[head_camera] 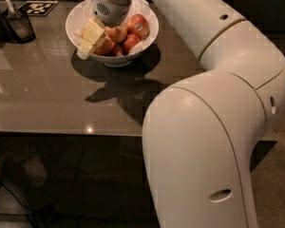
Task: Pick apple from white bowl
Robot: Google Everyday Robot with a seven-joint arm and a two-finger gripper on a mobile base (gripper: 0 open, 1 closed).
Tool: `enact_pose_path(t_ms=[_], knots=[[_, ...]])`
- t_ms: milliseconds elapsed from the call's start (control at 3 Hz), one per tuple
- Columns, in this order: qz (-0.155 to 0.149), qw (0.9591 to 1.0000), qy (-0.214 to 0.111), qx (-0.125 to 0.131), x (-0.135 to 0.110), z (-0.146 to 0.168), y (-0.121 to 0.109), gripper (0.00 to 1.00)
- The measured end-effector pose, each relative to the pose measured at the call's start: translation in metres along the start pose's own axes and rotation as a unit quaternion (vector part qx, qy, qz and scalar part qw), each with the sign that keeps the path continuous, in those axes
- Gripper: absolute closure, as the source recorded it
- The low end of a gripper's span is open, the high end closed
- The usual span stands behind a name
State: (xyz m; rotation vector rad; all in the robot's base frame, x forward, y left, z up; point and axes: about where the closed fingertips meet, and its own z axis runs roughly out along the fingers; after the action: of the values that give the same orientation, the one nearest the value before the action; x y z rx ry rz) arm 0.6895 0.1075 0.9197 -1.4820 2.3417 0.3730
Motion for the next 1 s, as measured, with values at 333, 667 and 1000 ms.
enact_pose_path(t_ms=[333,667,1000], knots=[[0.0,1.0,0.0,0.0,0.0,0.0,0.0,0.19],[0.0,1.0,0.0,0.0,0.0,0.0,0.0,0.43],[0.0,1.0,0.0,0.0,0.0,0.0,0.0,0.66]])
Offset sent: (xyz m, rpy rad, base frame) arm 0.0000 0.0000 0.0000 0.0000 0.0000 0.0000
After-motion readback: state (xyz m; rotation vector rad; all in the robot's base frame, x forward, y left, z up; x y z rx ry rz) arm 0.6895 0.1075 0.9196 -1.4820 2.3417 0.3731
